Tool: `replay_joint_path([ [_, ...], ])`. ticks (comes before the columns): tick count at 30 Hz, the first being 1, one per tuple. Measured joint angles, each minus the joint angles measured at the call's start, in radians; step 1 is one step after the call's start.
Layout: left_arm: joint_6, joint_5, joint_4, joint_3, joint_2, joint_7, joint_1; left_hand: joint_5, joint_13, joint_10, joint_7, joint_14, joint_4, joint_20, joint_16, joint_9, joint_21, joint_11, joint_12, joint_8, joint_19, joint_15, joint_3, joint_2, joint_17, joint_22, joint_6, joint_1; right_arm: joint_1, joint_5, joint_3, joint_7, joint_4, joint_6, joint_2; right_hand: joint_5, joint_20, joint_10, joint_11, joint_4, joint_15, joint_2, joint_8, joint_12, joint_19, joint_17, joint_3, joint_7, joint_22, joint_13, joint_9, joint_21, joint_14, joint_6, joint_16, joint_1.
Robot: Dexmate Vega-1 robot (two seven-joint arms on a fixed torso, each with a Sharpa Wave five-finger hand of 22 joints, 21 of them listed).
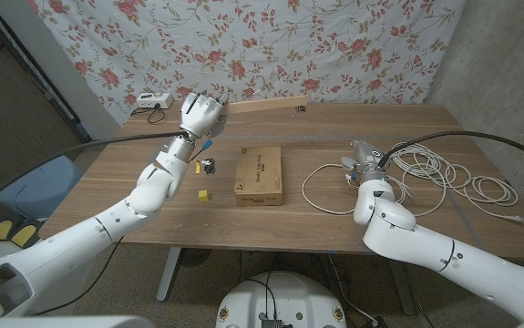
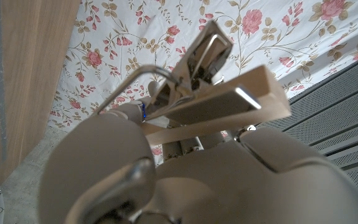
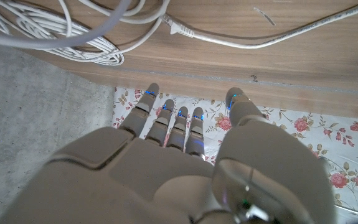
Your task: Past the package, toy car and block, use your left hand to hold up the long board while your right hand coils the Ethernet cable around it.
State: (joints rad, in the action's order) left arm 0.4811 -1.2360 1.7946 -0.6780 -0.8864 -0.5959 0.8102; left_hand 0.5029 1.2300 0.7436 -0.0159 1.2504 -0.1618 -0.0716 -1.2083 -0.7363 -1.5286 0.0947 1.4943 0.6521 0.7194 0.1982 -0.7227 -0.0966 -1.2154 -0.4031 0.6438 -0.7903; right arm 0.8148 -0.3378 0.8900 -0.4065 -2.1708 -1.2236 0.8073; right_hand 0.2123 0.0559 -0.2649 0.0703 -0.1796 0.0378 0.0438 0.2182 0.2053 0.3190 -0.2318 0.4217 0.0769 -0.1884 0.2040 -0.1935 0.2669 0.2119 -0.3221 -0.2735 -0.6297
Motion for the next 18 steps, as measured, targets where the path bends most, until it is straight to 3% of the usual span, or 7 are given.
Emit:
replay_joint_path([
  [3, 0.005, -0.014, 0.014, 0.004, -0.001, 0.012, 0.006, 0.0, 0.0, 0.0, 0.0, 0.0, 0.0, 0.0, 0.0, 0.0, 0.0, 0.0, 0.006, 0.0, 0.0, 0.0, 0.0, 0.001, 0.0, 0.004, 0.0, 0.001, -0.024, 0.0, 0.025, 0.018, 0.017, -0.014, 0.0, 0.007, -0.006, -0.013, 0.013, 0.006, 0.0, -0.013, 0.004, 0.003, 0.004, -0.004, -0.008, 0.006, 0.0, 0.003, 0.0, 0.0, 0.0, -0.024, -0.001, -0.013],
  [9, 0.008, -0.039, 0.034, 0.009, -0.001, 0.025, 0.014, 0.005, 0.0, 0.0, 0.0, 0.0, -0.001, 0.0, -0.007, 0.005, 0.0, 0.0, 0.015, 0.0, 0.0, 0.0, -0.001, -0.003, -0.003, 0.004, 0.0, 0.015, -0.071, 0.005, 0.073, 0.052, 0.052, -0.05, 0.0, 0.015, -0.02, -0.027, 0.012, 0.007, 0.0, -0.026, 0.004, 0.011, 0.008, -0.013, -0.018, 0.013, 0.0, 0.003, 0.0, 0.0, 0.012, -0.034, -0.008, -0.026],
  [18, 0.004, -0.06, 0.057, 0.02, 0.001, 0.028, 0.027, 0.005, 0.0, -0.005, 0.0, 0.0, -0.001, 0.0, -0.008, 0.009, 0.0, 0.005, 0.024, 0.006, 0.0, 0.0, -0.001, -0.003, -0.003, 0.007, 0.0, 0.015, -0.141, 0.028, 0.142, 0.102, 0.096, -0.108, 0.001, 0.025, -0.029, -0.027, 0.012, 0.015, 0.0, -0.022, 0.004, 0.011, 0.017, -0.023, -0.032, 0.017, 0.0, 0.008, 0.0, 0.0, 0.012, -0.038, -0.016, -0.051],
])
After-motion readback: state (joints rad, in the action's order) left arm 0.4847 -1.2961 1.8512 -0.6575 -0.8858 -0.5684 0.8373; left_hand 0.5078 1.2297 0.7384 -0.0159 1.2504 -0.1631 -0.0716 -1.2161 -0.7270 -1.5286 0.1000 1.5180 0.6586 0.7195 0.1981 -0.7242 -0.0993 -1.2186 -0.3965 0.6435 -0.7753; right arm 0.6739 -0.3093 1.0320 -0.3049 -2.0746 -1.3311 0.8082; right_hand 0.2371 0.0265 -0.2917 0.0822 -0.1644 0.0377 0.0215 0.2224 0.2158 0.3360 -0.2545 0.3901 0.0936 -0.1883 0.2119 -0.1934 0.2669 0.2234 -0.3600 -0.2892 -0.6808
